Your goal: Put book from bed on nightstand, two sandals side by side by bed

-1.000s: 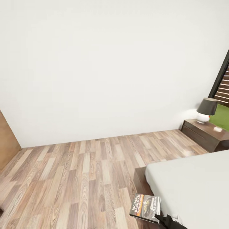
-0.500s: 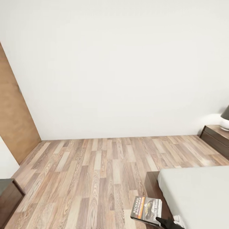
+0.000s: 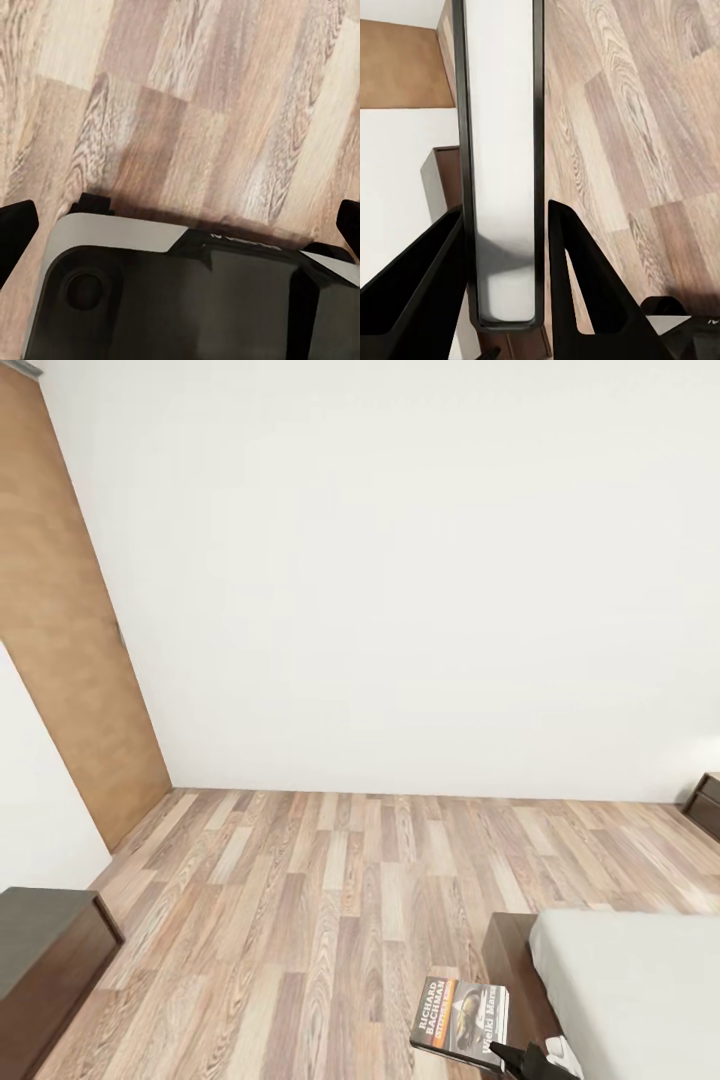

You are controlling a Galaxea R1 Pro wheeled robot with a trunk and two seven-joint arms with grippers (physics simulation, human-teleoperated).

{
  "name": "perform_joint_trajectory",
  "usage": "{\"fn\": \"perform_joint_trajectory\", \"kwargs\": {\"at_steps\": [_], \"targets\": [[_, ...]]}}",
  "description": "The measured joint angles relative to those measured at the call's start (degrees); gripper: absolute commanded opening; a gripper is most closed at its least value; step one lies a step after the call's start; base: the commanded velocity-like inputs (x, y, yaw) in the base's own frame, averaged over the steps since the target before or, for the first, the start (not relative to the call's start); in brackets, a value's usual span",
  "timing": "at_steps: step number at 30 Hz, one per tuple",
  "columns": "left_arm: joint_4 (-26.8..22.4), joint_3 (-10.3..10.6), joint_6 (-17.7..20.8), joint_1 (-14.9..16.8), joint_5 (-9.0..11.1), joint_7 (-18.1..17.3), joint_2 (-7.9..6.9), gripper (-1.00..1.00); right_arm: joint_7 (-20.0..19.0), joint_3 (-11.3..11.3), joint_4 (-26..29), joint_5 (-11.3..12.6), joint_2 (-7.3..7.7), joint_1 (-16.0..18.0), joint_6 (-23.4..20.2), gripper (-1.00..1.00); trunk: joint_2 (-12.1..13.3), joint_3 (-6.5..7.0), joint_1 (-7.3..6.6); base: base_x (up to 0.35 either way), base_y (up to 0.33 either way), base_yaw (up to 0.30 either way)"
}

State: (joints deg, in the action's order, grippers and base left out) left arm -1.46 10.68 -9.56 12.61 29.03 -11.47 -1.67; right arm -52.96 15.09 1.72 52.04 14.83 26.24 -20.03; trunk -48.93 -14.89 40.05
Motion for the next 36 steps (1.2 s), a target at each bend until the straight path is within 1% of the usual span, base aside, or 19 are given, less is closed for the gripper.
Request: {"fn": "perform_joint_trajectory", "kwargs": {"at_steps": [2, 5, 6, 9, 11, 13, 14, 16, 23, 36], "targets": [[-0.8, 0.1, -0.1, 0.0, -0.2, 0.0, 0.02, 1.00, 0.0, -0.1, 0.0, 0.0, 0.00, 0.0, 0.0, -1.00, 0.0, 0.00, 0.00, 0.000, 0.000, 0.010], [-3.9, 0.1, 0.1, 0.1, -0.3, 0.1, -0.26, 1.00, 0.1, -0.1, 0.1, 0.0, 0.00, 0.0, 0.0, -1.00, 0.0, 0.00, 0.00, 0.000, 0.000, 0.003], [-6.6, 0.1, 0.2, 0.1, -0.3, 0.1, -1.17, 1.00, 0.1, -0.1, 0.2, 0.0, 0.04, 0.0, 0.1, -1.00, 0.0, 0.01, 0.00, 0.000, 0.000, 0.000], [-7.8, 0.1, 0.1, 0.1, -0.3, 0.0, -1.95, 1.00, 0.1, -0.1, 0.0, 0.0, 0.07, 0.0, 1.3, -1.00, 0.0, 0.00, 0.00, 0.000, 0.000, 0.000], [-8.1, 0.1, 0.0, 0.1, -0.3, 0.0, -2.18, 1.00, 0.1, -0.2, -0.8, 0.0, 0.06, 0.0, 3.5, -1.00, 0.0, 0.00, 0.00, 0.000, 0.000, 0.000], [-8.2, 0.1, 0.0, 0.1, -0.3, 0.0, -2.26, 1.00, 0.2, 0.0, -2.8, 0.0, 0.05, -0.1, 6.0, -1.00, 0.0, -0.01, 0.00, 0.000, 0.000, 0.000], [-8.2, 0.1, 0.0, 0.1, -0.3, 0.0, -2.26, 1.00, 0.2, 0.3, -3.4, -0.1, 0.04, -0.1, 6.5, -1.00, 0.0, 0.00, 0.00, 0.000, 0.000, 0.000], [-8.3, 0.2, -0.1, 0.1, -0.3, 0.0, -2.25, 1.00, 0.1, 0.0, -4.1, 0.0, 0.04, -0.1, 7.0, -1.00, 0.0, 0.00, 0.00, 0.000, 0.000, 0.000], [-8.1, 0.3, -0.7, 0.1, -0.3, 0.0, -2.25, 1.00, 0.1, 0.1, -4.7, 0.0, 0.03, -0.1, 7.5, -1.00, 0.0, 0.00, -0.01, 0.036, 0.000, 0.000], [-8.1, 0.2, -1.0, 0.1, -0.3, 0.0, -2.34, 1.00, 0.1, 0.1, -4.8, 0.0, 0.03, -0.1, 7.5, -1.00, 0.0, 0.00, -0.03, 0.308, 0.000, 0.000]]}}
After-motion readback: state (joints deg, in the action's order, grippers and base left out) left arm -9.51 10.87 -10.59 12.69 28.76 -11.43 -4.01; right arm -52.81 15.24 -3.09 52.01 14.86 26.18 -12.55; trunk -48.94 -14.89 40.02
